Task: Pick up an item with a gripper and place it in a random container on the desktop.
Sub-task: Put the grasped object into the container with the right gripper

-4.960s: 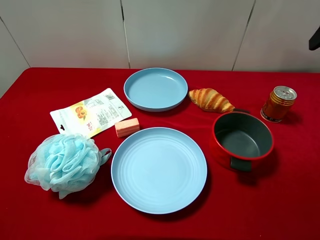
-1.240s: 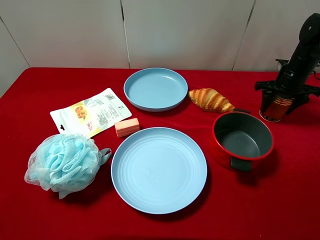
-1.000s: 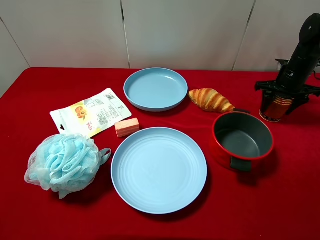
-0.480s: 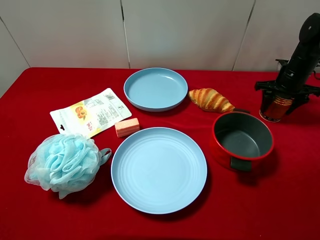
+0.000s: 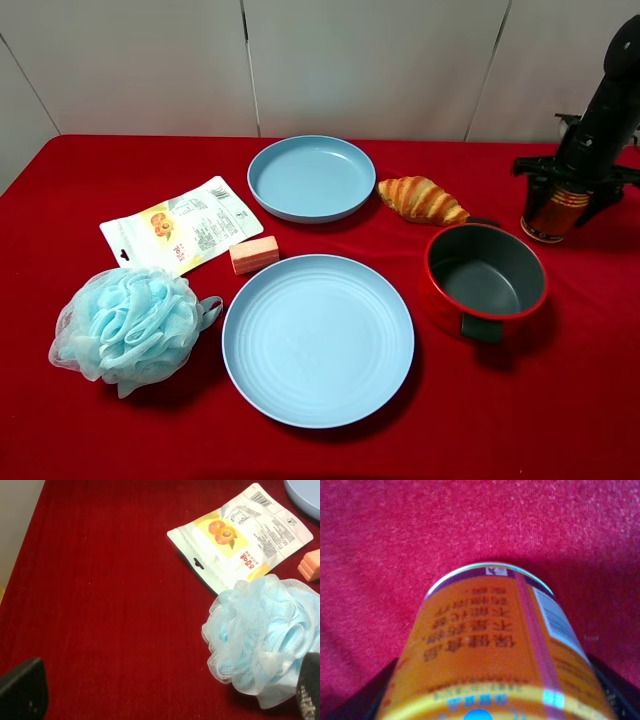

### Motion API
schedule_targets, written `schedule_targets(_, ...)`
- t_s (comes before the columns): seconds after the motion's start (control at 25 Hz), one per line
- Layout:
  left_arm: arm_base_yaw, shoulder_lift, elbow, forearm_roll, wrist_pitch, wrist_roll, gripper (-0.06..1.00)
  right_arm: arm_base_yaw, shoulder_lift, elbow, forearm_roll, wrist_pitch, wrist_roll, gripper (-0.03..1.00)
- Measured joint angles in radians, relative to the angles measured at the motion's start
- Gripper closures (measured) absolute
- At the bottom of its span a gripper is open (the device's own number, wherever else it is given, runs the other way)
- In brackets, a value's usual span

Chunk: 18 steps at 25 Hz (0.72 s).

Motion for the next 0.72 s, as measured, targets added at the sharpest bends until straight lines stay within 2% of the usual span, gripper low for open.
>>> schedule_targets(0.72,0.000,0.000,0.000,0.000,0.000,0.000,-0.05,0.000,-0.195,0.000,0.025,0.113,0.000,0.48)
